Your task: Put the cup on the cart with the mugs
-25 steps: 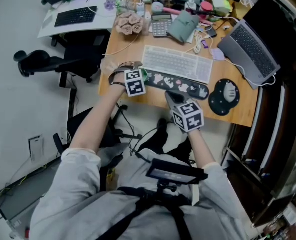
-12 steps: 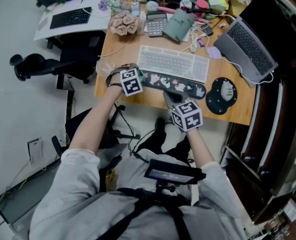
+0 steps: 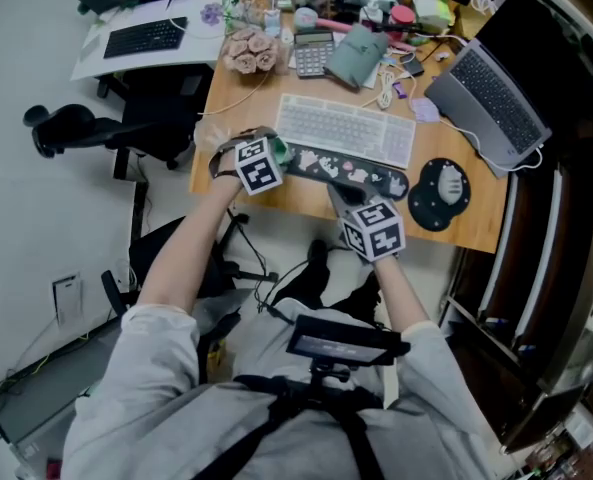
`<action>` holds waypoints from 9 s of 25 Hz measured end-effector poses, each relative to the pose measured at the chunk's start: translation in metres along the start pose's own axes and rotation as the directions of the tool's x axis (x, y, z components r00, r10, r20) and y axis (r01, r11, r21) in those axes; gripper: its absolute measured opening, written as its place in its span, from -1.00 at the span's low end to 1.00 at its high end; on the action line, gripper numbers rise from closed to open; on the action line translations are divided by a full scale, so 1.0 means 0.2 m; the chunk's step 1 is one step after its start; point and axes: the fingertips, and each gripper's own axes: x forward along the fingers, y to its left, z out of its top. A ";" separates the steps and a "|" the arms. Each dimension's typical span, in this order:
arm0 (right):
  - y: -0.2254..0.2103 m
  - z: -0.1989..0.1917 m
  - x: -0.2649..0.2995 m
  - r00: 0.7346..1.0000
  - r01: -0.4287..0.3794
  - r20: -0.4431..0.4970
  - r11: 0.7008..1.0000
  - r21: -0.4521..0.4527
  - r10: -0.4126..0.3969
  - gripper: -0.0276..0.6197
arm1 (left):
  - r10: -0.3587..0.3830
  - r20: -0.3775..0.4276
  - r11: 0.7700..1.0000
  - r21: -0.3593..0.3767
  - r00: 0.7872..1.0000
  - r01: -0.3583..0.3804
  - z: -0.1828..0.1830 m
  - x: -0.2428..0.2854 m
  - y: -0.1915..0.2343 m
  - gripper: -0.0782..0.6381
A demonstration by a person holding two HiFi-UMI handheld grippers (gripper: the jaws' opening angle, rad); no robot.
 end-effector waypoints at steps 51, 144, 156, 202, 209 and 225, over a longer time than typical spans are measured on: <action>-0.47 -0.53 -2.22 0.582 0.613 0.320 0.662 0.431 -0.747 -0.93 | -0.048 0.810 0.999 0.041 0.584 0.025 1.81 -1.04 -0.98 0.13; -0.76 -1.89 -4.54 -0.074 0.711 -0.045 -0.084 0.698 -0.996 -0.93 | -0.454 -0.170 -0.428 0.902 0.875 -0.047 4.42 -0.54 -3.95 0.45; -0.69 -1.86 -4.52 -0.031 0.740 -0.003 -0.025 0.672 -1.000 -0.93 | -0.517 -0.022 -0.289 0.946 0.856 -0.150 4.40 -0.78 -3.77 0.42; -0.07 -1.68 -3.47 -0.008 0.667 -0.007 -0.010 0.745 -1.000 -0.94 | -0.534 0.713 0.845 0.472 0.454 0.253 2.95 -1.02 -2.23 -0.77; -0.01 -1.65 -3.40 -0.016 0.678 -0.029 -0.032 0.734 -0.999 -0.94 | -0.539 0.712 0.842 0.466 0.449 0.272 2.85 -1.00 -2.14 -0.77; -0.02 -1.58 -3.30 -0.005 0.703 -0.039 -0.032 0.711 -0.999 -0.94 | -0.558 0.698 0.830 0.467 0.449 0.305 2.72 -0.97 -2.04 -0.77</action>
